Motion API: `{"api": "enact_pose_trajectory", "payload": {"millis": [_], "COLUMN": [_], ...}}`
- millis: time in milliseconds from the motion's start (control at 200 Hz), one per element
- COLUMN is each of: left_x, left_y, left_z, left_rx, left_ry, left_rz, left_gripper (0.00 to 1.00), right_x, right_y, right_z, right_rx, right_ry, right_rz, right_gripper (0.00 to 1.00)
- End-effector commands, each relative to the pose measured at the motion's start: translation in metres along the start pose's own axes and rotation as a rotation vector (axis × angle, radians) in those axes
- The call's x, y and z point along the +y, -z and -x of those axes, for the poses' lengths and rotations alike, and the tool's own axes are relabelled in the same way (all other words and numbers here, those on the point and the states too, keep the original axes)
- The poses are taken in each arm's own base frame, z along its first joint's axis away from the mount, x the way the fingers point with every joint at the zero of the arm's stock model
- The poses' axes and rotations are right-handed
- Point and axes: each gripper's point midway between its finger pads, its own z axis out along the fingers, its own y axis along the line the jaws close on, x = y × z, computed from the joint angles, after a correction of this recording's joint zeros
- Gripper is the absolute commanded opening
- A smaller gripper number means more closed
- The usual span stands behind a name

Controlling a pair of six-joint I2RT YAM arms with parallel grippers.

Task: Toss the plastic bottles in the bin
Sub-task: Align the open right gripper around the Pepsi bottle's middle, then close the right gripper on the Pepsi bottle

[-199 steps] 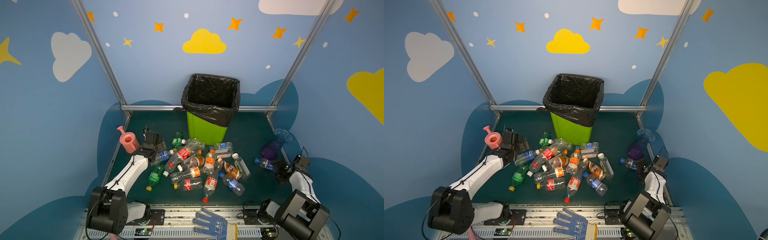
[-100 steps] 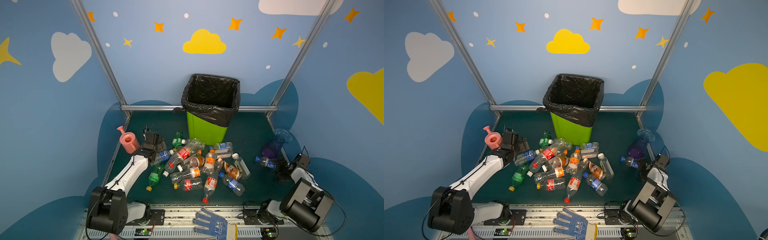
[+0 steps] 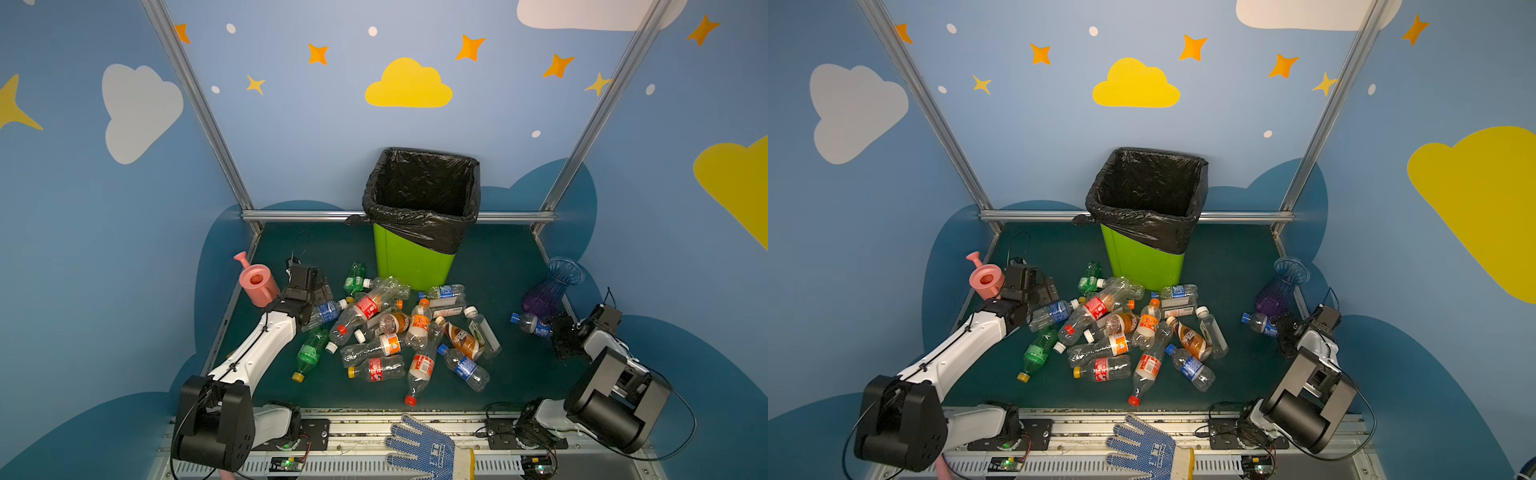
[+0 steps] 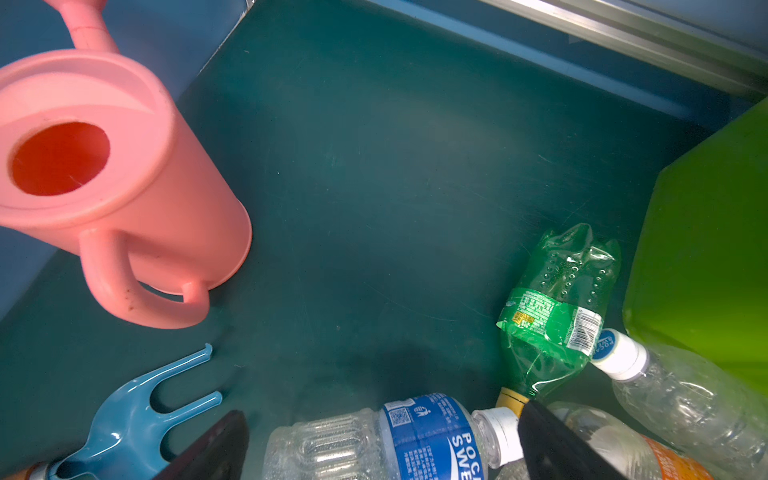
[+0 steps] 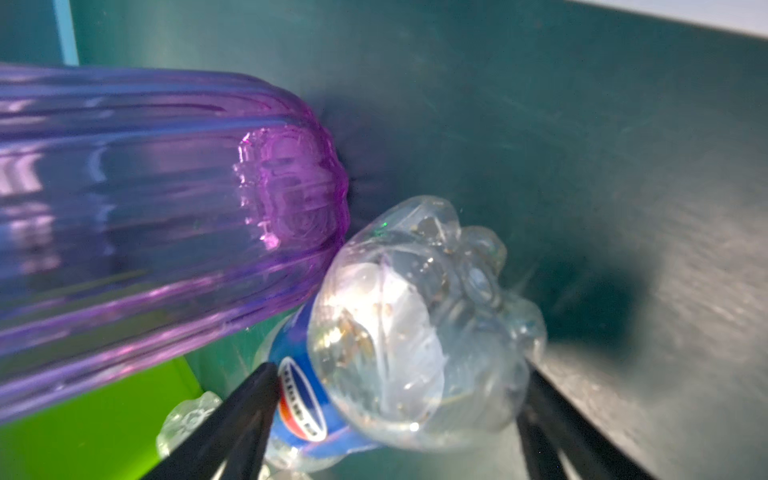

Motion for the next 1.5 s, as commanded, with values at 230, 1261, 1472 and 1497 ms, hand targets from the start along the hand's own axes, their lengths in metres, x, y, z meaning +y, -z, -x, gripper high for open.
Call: {"api": "enact_pose_trajectory", "payload": {"millis": [230,1261,1472,1497], "left_x": [0.0,-0.001,-0.002,-0.002], "left_y": [0.003,-0.004,-0.007,-0.008], "left_z": [0.001,-0.002,-0.004,-0.004], "left_rx": [-0.012,-0.004,0.007,0.006], "left_ry": [0.006,0.003,0.003,0.004], "left_rz": [-0.005,0.002,0.003,0.004], "left_gripper": [1.0,1.0,1.0,1.0], "right_x": [-0.038,0.003,-0.008,-0.011], "right_y": [0.029,0.025,0.012,0.01], "right_z": [-0.045,-0.012,-0.011,-0.012], "right_rx": [0.022,0.013,0.03,0.037], "right_ry": [-0.078,-0.286,-0.348,-0.358], "right_rz": [-0.084,0.073,0.01,-0.001], "right_gripper": [0.86,0.98,0.98,0.98]}}
